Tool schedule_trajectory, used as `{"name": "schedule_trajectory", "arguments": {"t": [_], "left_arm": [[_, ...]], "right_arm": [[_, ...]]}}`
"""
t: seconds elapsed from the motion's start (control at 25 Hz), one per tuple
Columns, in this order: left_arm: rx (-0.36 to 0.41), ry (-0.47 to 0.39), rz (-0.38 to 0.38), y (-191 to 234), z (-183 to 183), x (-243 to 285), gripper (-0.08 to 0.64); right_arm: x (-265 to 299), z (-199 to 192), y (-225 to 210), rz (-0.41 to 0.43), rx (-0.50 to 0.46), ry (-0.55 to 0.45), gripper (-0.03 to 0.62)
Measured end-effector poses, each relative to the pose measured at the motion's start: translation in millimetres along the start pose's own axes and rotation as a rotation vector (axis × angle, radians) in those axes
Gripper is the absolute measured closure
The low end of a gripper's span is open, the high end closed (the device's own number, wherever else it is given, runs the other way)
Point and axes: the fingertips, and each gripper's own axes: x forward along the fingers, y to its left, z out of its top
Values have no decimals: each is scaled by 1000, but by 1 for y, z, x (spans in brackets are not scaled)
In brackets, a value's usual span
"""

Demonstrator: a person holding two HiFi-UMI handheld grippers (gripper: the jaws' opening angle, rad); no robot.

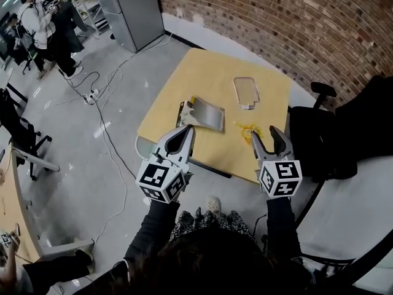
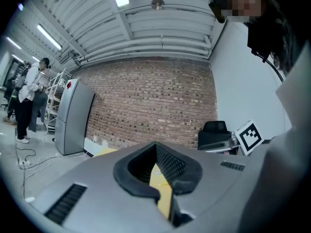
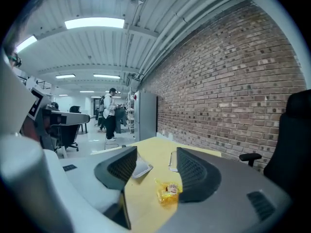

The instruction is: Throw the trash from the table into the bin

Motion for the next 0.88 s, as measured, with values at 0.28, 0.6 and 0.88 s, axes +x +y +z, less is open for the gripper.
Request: {"name": "schedule_trajectory", "arguments": {"t": [0.28, 0.6, 0.88], "left_arm": [[2, 20, 12, 10, -3, 21, 554], [14, 43, 15, 19, -10, 35, 554], [26, 76, 25, 25, -14, 42, 554]], "right_arm": [[32, -36, -16, 13, 19, 128, 253], [57, -76, -23, 19, 22, 240, 253], [76, -115, -26, 48, 19, 349, 253]]}}
